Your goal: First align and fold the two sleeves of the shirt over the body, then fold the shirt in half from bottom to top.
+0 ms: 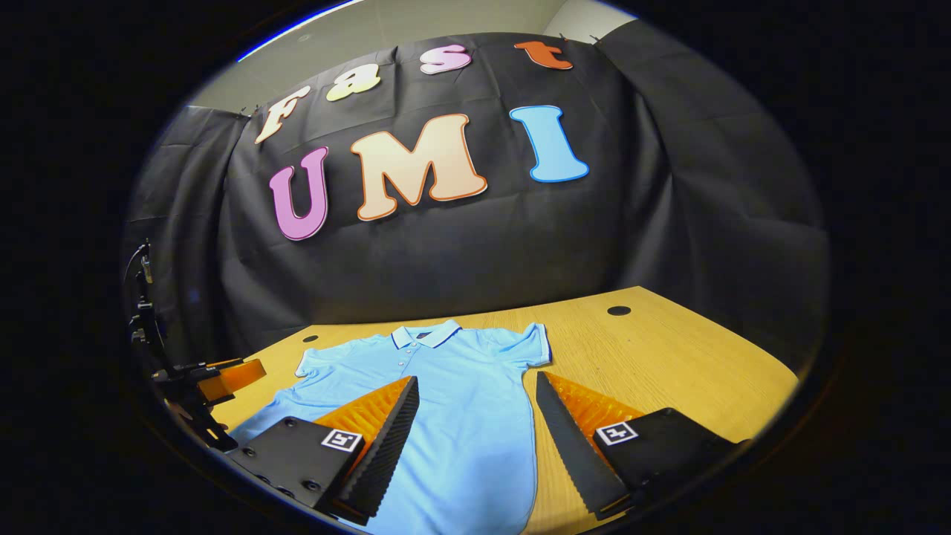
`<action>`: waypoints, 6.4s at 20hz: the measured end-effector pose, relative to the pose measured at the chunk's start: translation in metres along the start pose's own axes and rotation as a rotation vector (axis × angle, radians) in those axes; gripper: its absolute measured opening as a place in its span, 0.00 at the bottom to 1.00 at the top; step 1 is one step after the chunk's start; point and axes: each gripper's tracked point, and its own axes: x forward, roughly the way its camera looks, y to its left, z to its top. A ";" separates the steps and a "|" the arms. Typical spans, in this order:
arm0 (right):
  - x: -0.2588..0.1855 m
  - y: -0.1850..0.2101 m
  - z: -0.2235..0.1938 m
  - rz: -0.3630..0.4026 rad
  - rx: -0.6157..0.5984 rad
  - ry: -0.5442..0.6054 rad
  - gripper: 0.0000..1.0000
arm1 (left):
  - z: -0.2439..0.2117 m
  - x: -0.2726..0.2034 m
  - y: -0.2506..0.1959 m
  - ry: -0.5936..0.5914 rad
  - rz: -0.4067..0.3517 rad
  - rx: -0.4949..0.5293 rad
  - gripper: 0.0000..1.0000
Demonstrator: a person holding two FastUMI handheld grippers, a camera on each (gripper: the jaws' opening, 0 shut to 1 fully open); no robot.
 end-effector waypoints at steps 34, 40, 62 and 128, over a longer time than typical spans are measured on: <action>0.272 -0.100 -0.055 -0.169 -0.157 0.499 0.99 | -0.002 -0.011 0.039 0.014 0.097 0.052 0.95; 0.274 -0.103 -0.067 -0.150 -0.108 0.533 0.98 | 0.000 -0.009 0.035 0.013 0.086 0.045 0.95; 0.263 -0.030 -0.019 -0.096 -0.369 0.356 0.04 | -0.013 -0.010 0.042 0.043 0.100 0.018 0.94; -0.010 -0.031 0.001 0.057 0.058 0.132 0.98 | -0.066 0.211 0.131 0.482 -0.061 0.097 0.58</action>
